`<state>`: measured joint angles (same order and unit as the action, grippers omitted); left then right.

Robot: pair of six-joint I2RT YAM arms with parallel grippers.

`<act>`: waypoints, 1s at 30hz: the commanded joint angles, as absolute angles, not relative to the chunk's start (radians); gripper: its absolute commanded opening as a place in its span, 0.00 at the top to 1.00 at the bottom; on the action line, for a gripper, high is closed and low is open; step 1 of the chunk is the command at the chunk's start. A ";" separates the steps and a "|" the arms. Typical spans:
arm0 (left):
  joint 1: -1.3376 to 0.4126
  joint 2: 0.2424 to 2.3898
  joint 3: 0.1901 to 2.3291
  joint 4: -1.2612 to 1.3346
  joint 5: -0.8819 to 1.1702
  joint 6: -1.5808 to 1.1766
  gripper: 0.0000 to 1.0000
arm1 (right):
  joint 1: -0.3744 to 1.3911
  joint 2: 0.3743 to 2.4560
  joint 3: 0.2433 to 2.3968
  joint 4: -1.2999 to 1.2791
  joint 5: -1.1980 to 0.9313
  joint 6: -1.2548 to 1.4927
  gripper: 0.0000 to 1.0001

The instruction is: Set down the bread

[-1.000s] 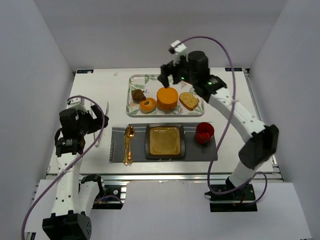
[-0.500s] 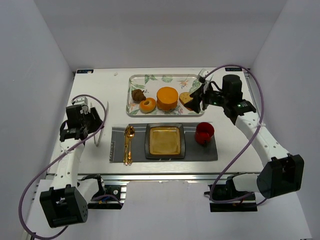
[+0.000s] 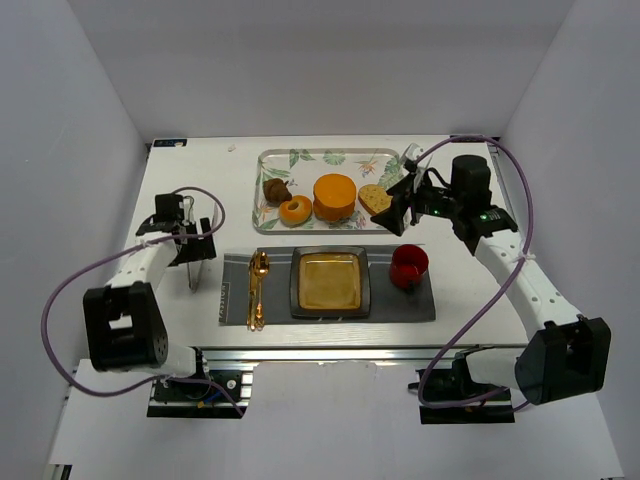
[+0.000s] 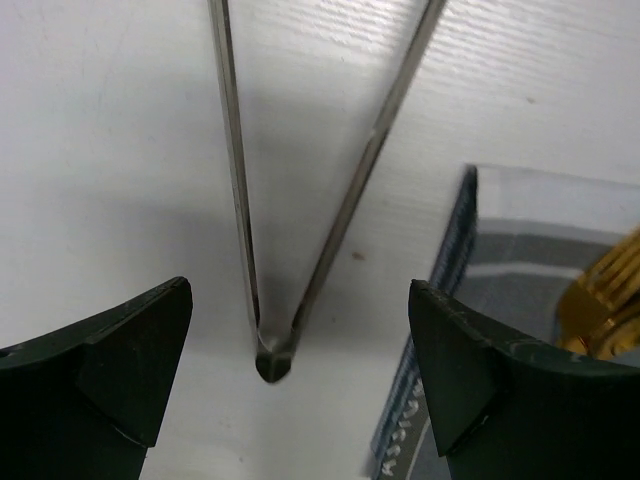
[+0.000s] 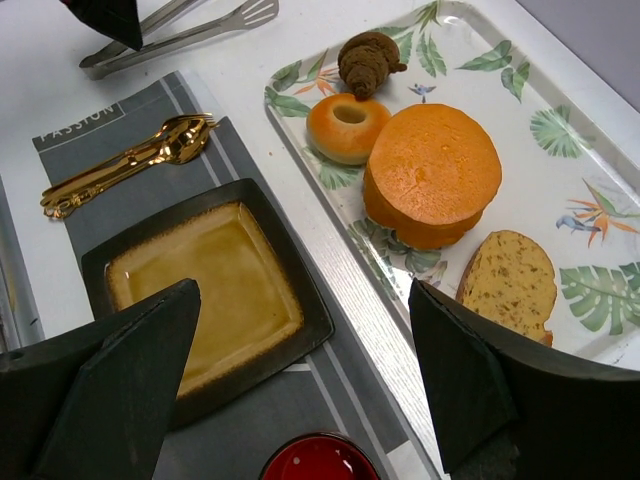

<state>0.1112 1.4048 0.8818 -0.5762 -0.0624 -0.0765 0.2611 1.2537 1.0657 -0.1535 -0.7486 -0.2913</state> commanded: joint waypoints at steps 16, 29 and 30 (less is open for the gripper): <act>0.103 1.621 0.893 -0.380 -0.011 0.097 0.17 | 0.169 1.269 1.109 -0.120 -0.798 -0.238 0.11; 0.103 1.569 0.799 -0.318 -0.020 0.045 0.64 | 0.140 1.273 1.123 -0.120 -0.816 -0.230 0.11; 0.103 1.536 0.810 -0.321 -0.014 0.037 0.68 | 0.138 1.273 1.121 -0.120 -0.818 -0.230 0.11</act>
<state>0.1028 1.5917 0.8246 -0.3016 -0.0177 0.0540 0.1471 1.2808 1.0794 -0.1535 -0.7902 -0.2398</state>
